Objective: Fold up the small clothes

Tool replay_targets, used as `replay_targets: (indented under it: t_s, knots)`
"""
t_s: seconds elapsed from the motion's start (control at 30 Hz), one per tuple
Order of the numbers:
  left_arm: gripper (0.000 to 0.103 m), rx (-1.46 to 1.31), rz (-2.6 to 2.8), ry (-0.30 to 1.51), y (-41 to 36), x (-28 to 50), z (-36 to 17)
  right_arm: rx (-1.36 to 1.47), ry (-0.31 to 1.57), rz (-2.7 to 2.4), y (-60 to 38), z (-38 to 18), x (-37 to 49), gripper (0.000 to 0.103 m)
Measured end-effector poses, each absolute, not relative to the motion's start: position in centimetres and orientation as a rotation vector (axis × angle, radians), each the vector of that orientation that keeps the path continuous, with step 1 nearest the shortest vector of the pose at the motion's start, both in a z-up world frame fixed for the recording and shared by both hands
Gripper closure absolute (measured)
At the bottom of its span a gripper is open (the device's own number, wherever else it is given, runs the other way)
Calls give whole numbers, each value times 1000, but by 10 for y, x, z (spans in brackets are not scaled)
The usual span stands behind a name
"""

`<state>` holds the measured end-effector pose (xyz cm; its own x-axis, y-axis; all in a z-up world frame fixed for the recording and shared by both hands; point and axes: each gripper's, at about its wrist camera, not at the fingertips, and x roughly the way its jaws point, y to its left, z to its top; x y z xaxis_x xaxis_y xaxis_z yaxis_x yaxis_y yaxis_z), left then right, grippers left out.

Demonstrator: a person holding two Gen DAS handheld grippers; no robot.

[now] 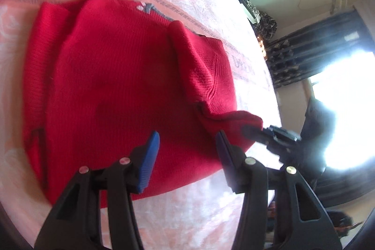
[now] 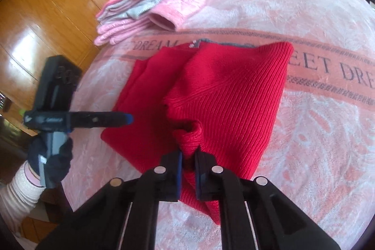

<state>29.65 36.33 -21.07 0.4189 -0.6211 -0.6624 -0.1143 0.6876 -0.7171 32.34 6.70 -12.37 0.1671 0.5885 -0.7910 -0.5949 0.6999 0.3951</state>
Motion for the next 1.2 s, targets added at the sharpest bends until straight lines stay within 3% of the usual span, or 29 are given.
replay_targets:
  t_s: [0.23,0.5,0.6,0.63,0.67,0.9,1.2]
  knots:
    - [54,-1085,-453,1100,346,341,-245,34,1078,890,56,-109,315,95]
    - [55,-1245,-458,1138,329,388,-278,26,1030,952,54,-95,301,96]
    - [70,-1240,-463,1112,331,408,-277,21,1027,962,55,-94,297,96]
    - [89,-1215,-463,1110,331,413,-275,24,1028,968,56,-94,296,96]
    - [91,-1192,-468,1113,331,418,-274,30,1028,972,57,-94,296,96]
    - [95,-1075,-508,1045,327,424,-252,46,1021,1003,79,-100,286,96]
    - [95,-928,-497,898,374,399,-209,30,994,1110,149,-101,271,96]
